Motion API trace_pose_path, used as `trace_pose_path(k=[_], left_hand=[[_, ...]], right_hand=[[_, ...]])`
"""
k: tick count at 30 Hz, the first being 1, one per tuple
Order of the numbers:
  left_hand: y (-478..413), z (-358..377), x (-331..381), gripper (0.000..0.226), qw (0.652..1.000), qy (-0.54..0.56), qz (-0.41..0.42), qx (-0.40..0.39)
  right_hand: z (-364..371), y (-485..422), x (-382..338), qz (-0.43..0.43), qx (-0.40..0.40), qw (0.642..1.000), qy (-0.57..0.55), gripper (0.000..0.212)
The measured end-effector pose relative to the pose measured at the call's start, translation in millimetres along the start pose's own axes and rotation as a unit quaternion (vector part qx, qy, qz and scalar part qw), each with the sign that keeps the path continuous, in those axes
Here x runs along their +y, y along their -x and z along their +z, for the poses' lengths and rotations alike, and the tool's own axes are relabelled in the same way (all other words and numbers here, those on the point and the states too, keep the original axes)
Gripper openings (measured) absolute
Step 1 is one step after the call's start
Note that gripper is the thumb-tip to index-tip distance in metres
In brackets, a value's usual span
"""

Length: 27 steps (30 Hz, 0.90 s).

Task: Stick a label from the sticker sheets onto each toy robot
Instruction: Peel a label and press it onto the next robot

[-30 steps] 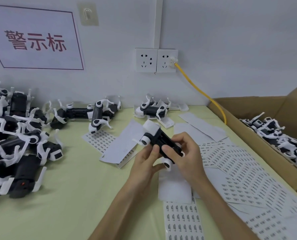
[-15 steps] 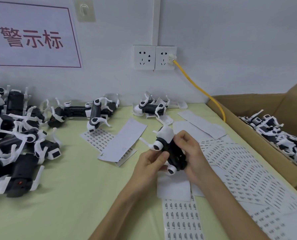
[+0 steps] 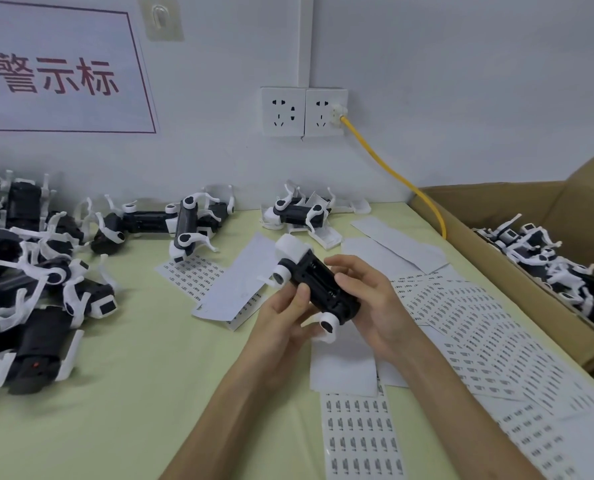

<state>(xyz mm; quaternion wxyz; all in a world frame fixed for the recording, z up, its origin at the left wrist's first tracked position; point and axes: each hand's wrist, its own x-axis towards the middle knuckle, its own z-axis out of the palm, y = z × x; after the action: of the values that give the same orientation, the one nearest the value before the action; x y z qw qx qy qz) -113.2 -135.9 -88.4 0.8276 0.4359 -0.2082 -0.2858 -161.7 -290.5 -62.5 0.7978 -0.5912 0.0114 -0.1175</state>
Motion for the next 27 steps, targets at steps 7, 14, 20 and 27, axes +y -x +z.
trace_pose_path(k=[7, 14, 20, 27], left_hand=[[1, 2, -3, 0.031, 0.999, -0.032, -0.008, 0.023], [-4, -8, 3, 0.057, 0.996, 0.028, 0.01, 0.086], [-9, -15, 9, 0.057, 0.985, 0.073, 0.019, 0.155], [-6, -19, 6, 0.058, 0.977, 0.156, -0.014, 0.145]], right_hand=[[3, 1, 6, -0.024, 0.035, 0.995, 0.09, 0.013], [1, -4, 8, -0.047, -0.017, 0.995, 0.09, 0.027], [-28, -7, 6, -0.079, 0.212, 0.888, 0.401, 0.009], [-39, -8, 10, -0.006, 0.144, 0.828, 0.542, 0.019]])
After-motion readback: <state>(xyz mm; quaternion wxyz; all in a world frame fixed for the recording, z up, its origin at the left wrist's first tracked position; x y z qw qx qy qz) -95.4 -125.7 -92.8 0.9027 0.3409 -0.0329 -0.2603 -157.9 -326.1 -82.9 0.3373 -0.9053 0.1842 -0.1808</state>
